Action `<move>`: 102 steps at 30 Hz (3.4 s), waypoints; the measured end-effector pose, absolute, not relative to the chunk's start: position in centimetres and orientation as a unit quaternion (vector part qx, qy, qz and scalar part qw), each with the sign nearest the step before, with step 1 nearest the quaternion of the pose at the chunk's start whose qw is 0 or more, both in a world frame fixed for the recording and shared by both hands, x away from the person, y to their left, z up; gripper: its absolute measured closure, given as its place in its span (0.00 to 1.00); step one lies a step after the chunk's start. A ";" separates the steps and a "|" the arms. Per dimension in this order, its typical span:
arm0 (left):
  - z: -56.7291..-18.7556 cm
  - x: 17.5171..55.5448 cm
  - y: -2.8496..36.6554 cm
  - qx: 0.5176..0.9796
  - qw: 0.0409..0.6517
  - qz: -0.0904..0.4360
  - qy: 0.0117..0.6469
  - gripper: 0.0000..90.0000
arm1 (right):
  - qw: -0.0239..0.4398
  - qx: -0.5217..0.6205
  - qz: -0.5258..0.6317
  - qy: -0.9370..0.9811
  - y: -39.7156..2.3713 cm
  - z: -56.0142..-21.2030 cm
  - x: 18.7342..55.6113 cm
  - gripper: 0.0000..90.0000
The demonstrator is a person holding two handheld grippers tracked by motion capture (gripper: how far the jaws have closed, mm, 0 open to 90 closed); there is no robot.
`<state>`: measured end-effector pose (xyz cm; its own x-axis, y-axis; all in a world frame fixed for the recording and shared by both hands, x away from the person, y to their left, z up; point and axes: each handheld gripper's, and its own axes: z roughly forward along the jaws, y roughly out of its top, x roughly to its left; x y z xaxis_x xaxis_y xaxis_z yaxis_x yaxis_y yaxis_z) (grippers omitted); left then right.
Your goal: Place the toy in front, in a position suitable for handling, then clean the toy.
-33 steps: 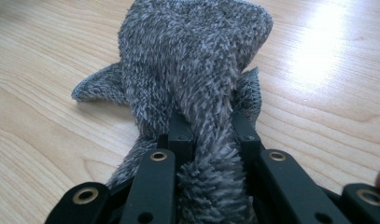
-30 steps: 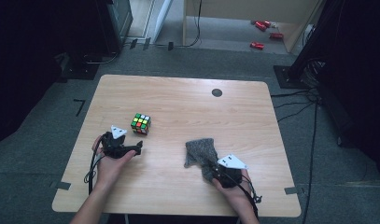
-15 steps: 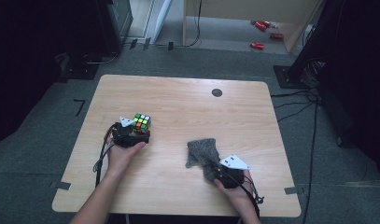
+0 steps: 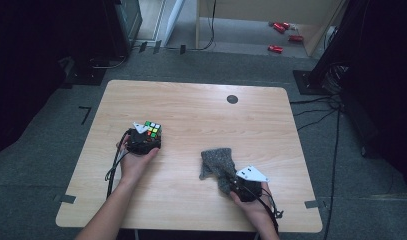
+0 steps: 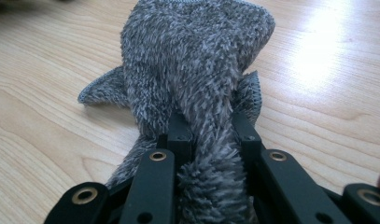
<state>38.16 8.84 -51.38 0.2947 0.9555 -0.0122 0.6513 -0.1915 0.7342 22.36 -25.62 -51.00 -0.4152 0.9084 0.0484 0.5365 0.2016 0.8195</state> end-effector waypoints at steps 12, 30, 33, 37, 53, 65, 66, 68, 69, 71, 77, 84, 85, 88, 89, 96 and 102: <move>-49.1 34.6 8.0 0.761 0.364 0.228 0.485 0.39 | 0.241 0.500 0.408 0.725 -26.9 -50.4 22.5 0.84; -48.7 27.7 4.2 0.806 0.392 0.211 0.390 0.39 | 0.253 0.523 0.423 0.696 -28.8 -49.4 22.2 0.84; -48.6 27.3 3.8 0.808 0.397 0.213 0.379 0.39 | 0.257 0.520 0.425 0.695 -28.8 -49.1 22.1 0.84; -48.4 27.0 3.5 0.810 0.401 0.204 0.377 0.39 | 0.262 0.519 0.432 0.690 -28.7 -48.1 22.1 0.84; -49.3 26.0 1.4 0.838 0.407 0.183 0.314 0.39 | 0.247 0.490 0.462 0.697 -26.4 -45.9 23.0 0.82; -50.2 25.3 -0.7 0.858 0.394 0.185 0.271 0.39 | 0.194 0.467 0.495 0.707 -23.8 -44.3 22.1 0.81; -50.3 25.1 -1.1 0.864 0.390 0.184 0.260 0.39 | 0.201 0.455 0.490 0.715 -22.9 -44.2 21.9 0.81; -50.3 25.0 -1.3 0.866 0.389 0.179 0.257 0.39 | 0.203 0.452 0.488 0.719 -22.6 -44.1 21.9 0.81; -50.3 24.9 -1.5 0.867 0.389 0.179 0.254 0.39 | 0.203 0.446 0.484 0.725 -22.1 -44.2 21.9 0.81; -50.0 24.8 -1.7 0.868 0.390 0.179 0.250 0.39 | 0.197 0.438 0.481 0.734 -21.1 -44.4 21.8 0.81; -49.5 24.6 -2.0 0.868 0.388 0.180 0.253 0.39 | 0.200 0.418 0.470 0.751 -18.7 -44.9 21.4 0.80; -49.2 24.5 -2.0 0.870 0.394 0.177 0.240 0.39 | 0.238 0.426 0.459 0.743 -18.8 -45.2 22.0 0.82; -49.0 24.6 -1.8 0.867 0.401 0.171 0.243 0.39 | 0.247 0.441 0.456 0.733 -19.7 -45.3 22.5 0.82; -48.7 25.1 -1.0 0.862 0.404 0.174 0.252 0.39 | 0.238 0.458 0.456 0.725 -20.6 -45.4 22.9 0.83; -48.6 25.3 -0.9 0.861 0.404 0.175 0.256 0.39 | 0.235 0.461 0.456 0.724 -20.7 -45.5 22.9 0.83; -48.8 25.0 -1.5 0.869 0.383 0.189 0.250 0.39 | 0.270 0.418 0.437 0.749 -18.0 -45.0 21.4 0.83; -48.8 24.6 -1.9 0.873 0.379 0.189 0.244 0.39 | 0.258 0.392 0.457 0.755 -17.3 -45.3 21.1 0.83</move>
<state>24.62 -1.94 -48.78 0.8097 0.5689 0.1443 0.2830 -0.5938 0.7532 21.11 -17.26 -45.33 -0.5589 0.8287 -0.0315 0.3570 0.2747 0.8928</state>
